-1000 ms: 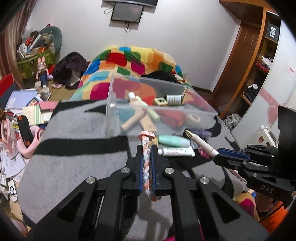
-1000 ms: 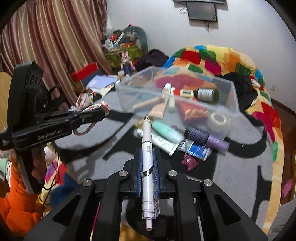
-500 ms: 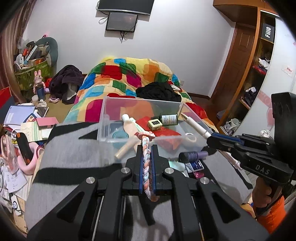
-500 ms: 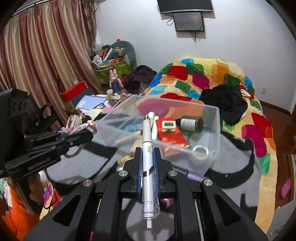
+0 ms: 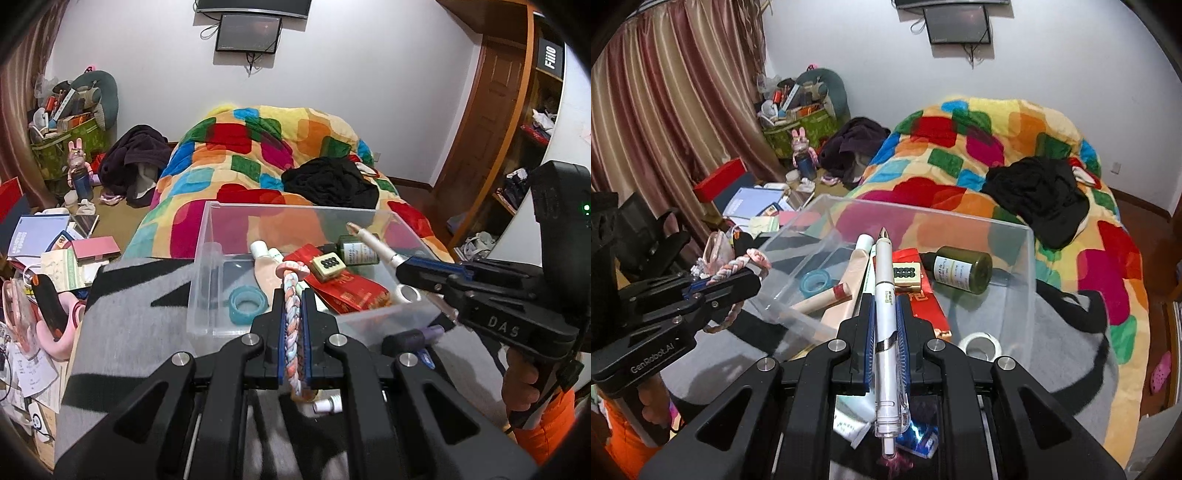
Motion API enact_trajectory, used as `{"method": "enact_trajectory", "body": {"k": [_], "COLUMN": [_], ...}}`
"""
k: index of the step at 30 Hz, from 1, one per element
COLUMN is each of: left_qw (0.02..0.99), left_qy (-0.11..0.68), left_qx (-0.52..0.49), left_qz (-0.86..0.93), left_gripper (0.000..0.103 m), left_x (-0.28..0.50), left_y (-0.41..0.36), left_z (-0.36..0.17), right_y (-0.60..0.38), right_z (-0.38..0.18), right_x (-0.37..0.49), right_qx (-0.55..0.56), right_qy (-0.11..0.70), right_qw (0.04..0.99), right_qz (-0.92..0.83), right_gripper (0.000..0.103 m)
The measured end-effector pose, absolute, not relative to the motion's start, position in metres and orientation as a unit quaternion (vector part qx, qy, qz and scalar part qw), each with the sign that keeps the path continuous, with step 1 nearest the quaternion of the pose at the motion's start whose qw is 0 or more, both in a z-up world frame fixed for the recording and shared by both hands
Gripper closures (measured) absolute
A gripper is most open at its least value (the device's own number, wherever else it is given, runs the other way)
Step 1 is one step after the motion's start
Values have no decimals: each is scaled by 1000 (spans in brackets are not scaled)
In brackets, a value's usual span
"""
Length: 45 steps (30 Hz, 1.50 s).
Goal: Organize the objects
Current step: 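Carry hair tie and white pen into the clear box and open both grippers, then grasp small beige block with left gripper while right gripper grasps black-purple spray bottle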
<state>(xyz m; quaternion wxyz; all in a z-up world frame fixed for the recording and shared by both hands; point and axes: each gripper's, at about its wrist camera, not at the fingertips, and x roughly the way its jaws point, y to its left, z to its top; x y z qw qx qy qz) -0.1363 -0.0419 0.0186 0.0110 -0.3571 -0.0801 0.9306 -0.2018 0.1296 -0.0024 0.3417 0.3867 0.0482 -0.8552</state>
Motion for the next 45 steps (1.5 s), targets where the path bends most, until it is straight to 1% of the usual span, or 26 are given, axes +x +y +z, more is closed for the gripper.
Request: {"method": "enact_trajectory", "body": {"k": [8,14,18,21,23,24,27,29,31,35,36,37,38,42,45], "left_qw": [3,5,9,10,11,10,15,15,15,11,10,8,8,7,3], "left_qy": [-85,-83,-80,-73,-68,-65,-59,-56,-52,-49,-49,-49,-49,-46,-42], "left_qx": [-385,-398,-396,-389,-383,-378,-369,-365,-360,-351,-351,-351,-351,-359,-373], "left_qz": [919,914,915,918,921,924,927,929,931,935,935,935,935,932,927], "left_gripper": [97,96,93,83,71,70,61,49,44,33,31,26,24,24,24], "left_x": [-167,-172,-168,-162,-157,-155,-146,-139,-133,-120,-117,-114,-112,-104,-100], "left_y": [-48,-49,-46,-42,-39,-38,-34,-31,-29,-28,-28,-28,-28,-29,-30], "left_z": [3,-5,-2,3,7,10,17,21,24,29,29,29,29,21,9], "right_y": [110,105,109,118,122,124,131,137,142,156,160,165,168,185,191], "right_z": [-21,-24,-22,-15,-11,-9,-2,3,6,12,12,12,13,11,3], "right_x": [-224,-223,-221,-215,-211,-208,-200,-193,-186,-173,-171,-169,-167,-163,-159], "right_qx": [416,420,420,412,405,402,391,385,378,361,359,358,357,360,370], "right_qy": [55,75,76,69,70,70,68,66,65,71,69,67,62,45,41], "right_qw": [355,358,353,356,355,354,352,349,345,324,318,315,312,292,278], "right_qz": [-835,-831,-833,-836,-840,-841,-848,-852,-857,-871,-875,-877,-878,-885,-886], "right_gripper": [93,92,85,80,76,73,68,62,57,51,48,44,42,36,28]}}
